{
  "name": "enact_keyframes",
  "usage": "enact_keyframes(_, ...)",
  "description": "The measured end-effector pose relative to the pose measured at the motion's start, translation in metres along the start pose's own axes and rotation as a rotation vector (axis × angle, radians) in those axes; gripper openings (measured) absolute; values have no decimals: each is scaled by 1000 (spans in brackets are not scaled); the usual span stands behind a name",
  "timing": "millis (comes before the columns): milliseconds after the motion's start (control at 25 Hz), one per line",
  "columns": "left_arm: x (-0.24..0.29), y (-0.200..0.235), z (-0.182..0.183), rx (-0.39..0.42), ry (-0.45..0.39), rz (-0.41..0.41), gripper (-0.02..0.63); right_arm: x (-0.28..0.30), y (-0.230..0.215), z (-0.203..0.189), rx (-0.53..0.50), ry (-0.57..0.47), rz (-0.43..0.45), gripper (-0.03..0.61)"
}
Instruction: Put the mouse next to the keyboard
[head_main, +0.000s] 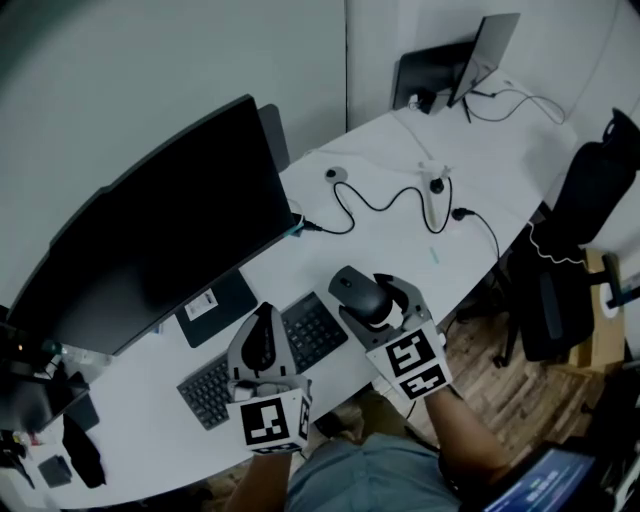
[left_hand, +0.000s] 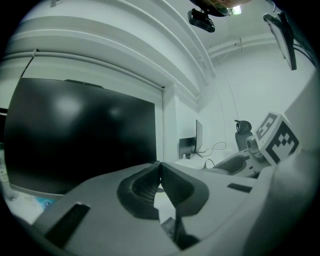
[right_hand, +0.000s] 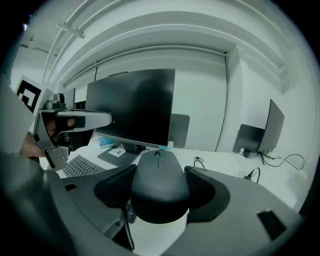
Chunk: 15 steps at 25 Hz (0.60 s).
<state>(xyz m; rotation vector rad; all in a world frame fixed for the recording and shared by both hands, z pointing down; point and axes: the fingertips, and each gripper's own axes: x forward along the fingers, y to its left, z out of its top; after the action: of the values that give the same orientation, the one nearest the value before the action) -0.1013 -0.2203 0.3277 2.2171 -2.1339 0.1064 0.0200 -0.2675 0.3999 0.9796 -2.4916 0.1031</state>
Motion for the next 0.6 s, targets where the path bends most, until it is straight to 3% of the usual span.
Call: enact_keyframes(600,38,8,-65,-51,165,46,5,65,-9,-75,53,165,86,310)
